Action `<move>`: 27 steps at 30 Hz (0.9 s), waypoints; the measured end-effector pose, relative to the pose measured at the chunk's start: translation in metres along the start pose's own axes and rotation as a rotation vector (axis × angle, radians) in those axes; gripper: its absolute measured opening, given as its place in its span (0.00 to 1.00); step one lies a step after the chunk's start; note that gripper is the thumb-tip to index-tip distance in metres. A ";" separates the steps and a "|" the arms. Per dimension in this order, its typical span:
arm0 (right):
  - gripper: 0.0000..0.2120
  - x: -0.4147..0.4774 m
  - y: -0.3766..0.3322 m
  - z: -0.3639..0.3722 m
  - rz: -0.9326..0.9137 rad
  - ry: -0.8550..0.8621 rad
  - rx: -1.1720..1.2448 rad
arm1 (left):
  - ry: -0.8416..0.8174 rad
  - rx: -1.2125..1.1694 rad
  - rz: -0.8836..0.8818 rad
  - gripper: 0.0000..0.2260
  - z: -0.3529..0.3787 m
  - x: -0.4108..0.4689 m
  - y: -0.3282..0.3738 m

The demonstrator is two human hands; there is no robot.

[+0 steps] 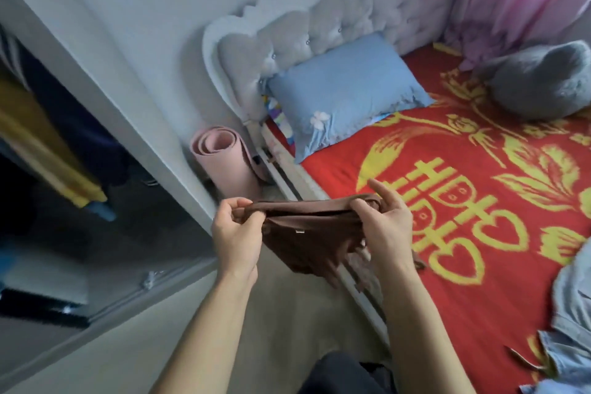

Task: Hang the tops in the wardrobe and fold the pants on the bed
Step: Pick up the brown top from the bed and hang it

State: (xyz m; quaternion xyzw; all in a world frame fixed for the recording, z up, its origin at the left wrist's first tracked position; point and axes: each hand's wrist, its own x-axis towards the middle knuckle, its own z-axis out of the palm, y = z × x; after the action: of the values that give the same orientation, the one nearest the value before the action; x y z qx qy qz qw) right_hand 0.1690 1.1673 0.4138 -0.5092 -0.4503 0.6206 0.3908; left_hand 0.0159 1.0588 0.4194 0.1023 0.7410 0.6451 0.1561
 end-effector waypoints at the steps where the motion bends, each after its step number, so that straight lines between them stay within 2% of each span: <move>1: 0.21 -0.022 0.003 0.019 -0.011 -0.019 0.013 | 0.021 0.019 0.016 0.09 -0.032 0.002 0.001; 4: 0.24 -0.088 0.008 0.080 -0.008 -0.117 0.065 | 0.044 0.198 0.099 0.02 -0.132 0.013 0.002; 7: 0.23 -0.142 0.011 0.142 0.012 -0.264 0.125 | 0.103 0.365 0.188 0.06 -0.231 0.027 0.013; 10: 0.26 -0.185 0.010 0.204 0.057 -0.404 0.114 | 0.184 0.591 0.249 0.11 -0.313 0.042 0.031; 12: 0.24 -0.205 0.011 0.245 0.076 -0.471 0.120 | 0.141 0.726 0.262 0.16 -0.358 0.054 0.043; 14: 0.22 -0.222 0.011 0.283 0.073 -0.535 0.102 | 0.094 0.749 0.232 0.16 -0.394 0.069 0.052; 16: 0.21 -0.236 0.011 0.315 0.076 -0.597 0.080 | 0.108 0.622 0.124 0.14 -0.419 0.084 0.059; 19: 0.18 -0.246 0.017 0.357 0.083 -0.666 0.037 | 0.135 0.054 -0.128 0.11 -0.443 0.105 0.068; 21: 0.19 -0.244 0.024 0.384 0.030 -0.697 -0.037 | 0.169 -0.201 -0.186 0.10 -0.455 0.124 0.071; 27: 0.18 -0.213 0.056 0.487 -0.089 -0.746 -0.265 | 0.418 -0.434 -0.164 0.04 -0.482 0.219 0.058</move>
State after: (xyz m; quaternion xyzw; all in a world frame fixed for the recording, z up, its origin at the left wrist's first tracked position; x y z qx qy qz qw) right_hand -0.2740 0.8717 0.4567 -0.2748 -0.6591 0.6820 0.1576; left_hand -0.3655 0.6991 0.5129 -0.1284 0.6076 0.7807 0.0698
